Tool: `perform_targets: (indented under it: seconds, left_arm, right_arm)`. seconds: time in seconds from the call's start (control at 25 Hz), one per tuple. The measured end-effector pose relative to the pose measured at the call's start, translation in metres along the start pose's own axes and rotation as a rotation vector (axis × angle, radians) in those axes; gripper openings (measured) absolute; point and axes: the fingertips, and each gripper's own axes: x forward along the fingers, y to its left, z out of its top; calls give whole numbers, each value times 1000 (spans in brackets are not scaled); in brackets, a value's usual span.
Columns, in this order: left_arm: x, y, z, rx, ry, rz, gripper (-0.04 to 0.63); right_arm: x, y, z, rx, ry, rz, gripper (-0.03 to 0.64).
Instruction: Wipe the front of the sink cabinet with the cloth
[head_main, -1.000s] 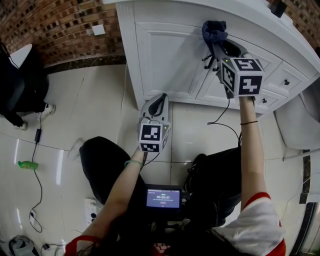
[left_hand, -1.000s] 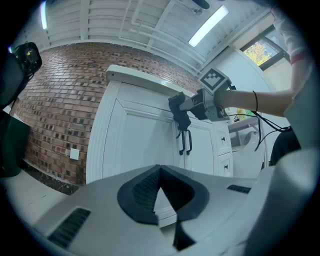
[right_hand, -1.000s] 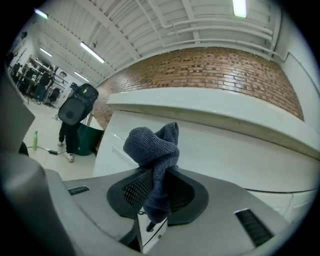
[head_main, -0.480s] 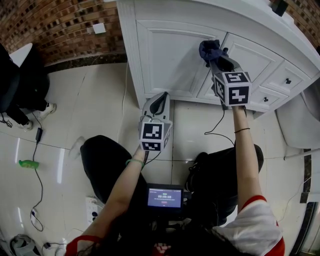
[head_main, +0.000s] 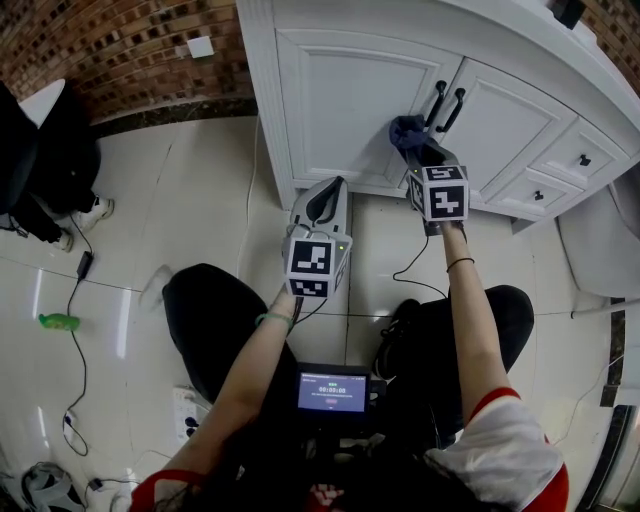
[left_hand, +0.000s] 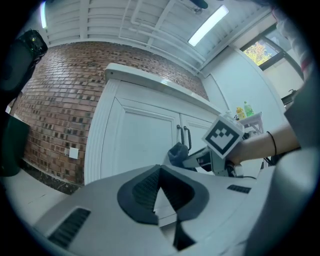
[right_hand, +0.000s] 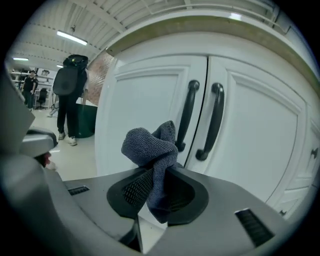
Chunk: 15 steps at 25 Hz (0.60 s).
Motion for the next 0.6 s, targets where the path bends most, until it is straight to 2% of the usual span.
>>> perform_targets:
  seconds: [0.2, 0.6]
  left_arm:
    - [1, 5, 3, 15, -15, 15, 32]
    - [7, -2, -4, 9, -6, -10, 32]
  right_arm:
    - [26, 1, -57, 92, 72, 10, 86]
    - [59, 27, -143, -13, 228, 67, 86]
